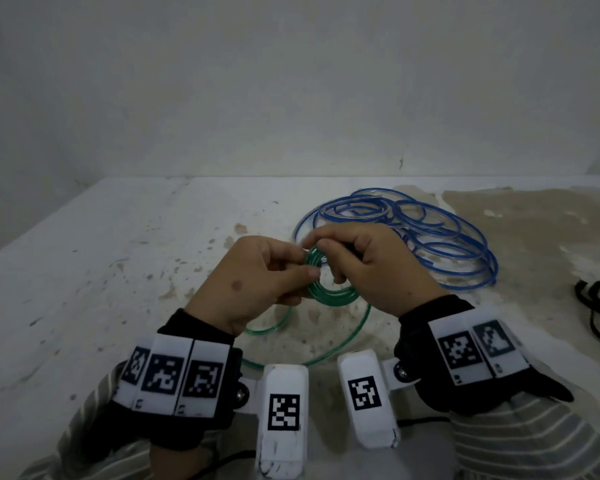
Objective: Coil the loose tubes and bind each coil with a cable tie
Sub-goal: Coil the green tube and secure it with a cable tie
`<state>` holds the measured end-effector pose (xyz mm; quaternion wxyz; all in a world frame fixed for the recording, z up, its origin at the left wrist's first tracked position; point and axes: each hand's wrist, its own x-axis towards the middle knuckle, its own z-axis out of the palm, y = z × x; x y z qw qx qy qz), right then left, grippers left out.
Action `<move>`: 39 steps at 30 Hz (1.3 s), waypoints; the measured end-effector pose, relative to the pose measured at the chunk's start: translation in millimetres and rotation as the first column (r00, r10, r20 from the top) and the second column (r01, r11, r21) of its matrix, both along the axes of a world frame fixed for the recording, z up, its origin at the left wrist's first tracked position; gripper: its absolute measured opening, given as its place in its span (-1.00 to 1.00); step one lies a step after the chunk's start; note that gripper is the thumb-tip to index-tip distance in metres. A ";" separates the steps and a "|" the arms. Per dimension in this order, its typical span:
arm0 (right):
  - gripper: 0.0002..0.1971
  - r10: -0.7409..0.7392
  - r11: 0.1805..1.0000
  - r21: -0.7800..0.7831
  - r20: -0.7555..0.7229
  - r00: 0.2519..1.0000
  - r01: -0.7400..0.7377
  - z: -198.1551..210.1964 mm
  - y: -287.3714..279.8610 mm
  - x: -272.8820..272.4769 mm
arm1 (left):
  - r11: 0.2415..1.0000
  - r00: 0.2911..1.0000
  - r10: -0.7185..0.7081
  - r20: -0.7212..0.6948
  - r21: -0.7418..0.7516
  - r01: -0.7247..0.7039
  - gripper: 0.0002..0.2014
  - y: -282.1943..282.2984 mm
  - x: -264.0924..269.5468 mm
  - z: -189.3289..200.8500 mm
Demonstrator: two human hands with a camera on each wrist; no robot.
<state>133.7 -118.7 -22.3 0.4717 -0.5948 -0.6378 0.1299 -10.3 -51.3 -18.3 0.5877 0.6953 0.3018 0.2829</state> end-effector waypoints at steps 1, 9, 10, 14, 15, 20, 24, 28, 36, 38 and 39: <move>-0.82 0.003 1.000 0.006 0.003 1.000 -0.003 -0.6 0.2 -1.5 | 1.000 1.000 -0.007 -0.022 0.022 0.008 -0.92 -0.4 0.0 -0.4; -0.81 0.035 0.999 0.018 -0.498 0.866 -0.030 -0.3 5.5 -2.3 | 0.973 0.951 0.232 0.203 -0.061 -0.225 -0.96 -0.1 8.6 -1.7; -0.79 0.049 0.999 0.035 -0.516 0.855 -0.035 -0.2 5.7 -2.5 | 0.974 0.953 0.224 0.207 -0.076 -0.212 -0.95 -2.1 10.5 -2.6; -0.79 0.001 0.994 0.096 -0.448 0.894 0.047 1.6 4.9 -0.8 | 0.995 0.997 0.037 0.067 -0.097 -0.030 -0.83 -11.0 16.7 -8.7; -0.79 -0.012 0.994 0.096 -0.420 0.908 0.057 2.0 4.3 -0.1 | 0.998 1.000 0.003 0.015 -0.066 -0.002 -0.82 -11.1 16.5 -9.2; -0.75 0.039 0.998 0.053 -0.239 0.970 -0.027 3.4 1.2 0.8 | 0.996 0.995 0.071 0.073 0.054 -0.075 -0.84 -4.2 7.8 -2.4; -0.81 0.049 0.999 0.006 -0.146 0.988 -0.049 3.9 -1.9 2.4 | 0.998 0.999 0.019 0.028 0.062 -0.020 -0.85 0.1 1.4 -1.2; -0.83 0.022 0.999 0.037 -0.191 0.981 -0.015 5.0 -2.4 6.4 | 0.998 0.999 0.017 0.045 0.068 -0.020 -0.93 -3.0 3.9 -2.6; -0.78 0.096 0.995 0.066 -0.502 0.859 -0.073 2.2 3.9 -0.1 | 0.973 0.935 0.192 0.299 -0.182 -0.142 -0.94 -1.9 10.9 -3.0; -0.78 0.109 0.993 0.104 -0.528 0.842 -0.063 2.7 4.4 0.6 | 0.984 0.966 0.131 0.223 -0.148 -0.099 -0.92 -1.2 10.8 -5.4; -0.77 0.120 0.991 0.119 -0.537 0.835 -0.066 2.9 4.2 1.7 | 0.991 0.982 0.095 0.165 -0.109 -0.077 -0.93 -1.8 10.4 -6.2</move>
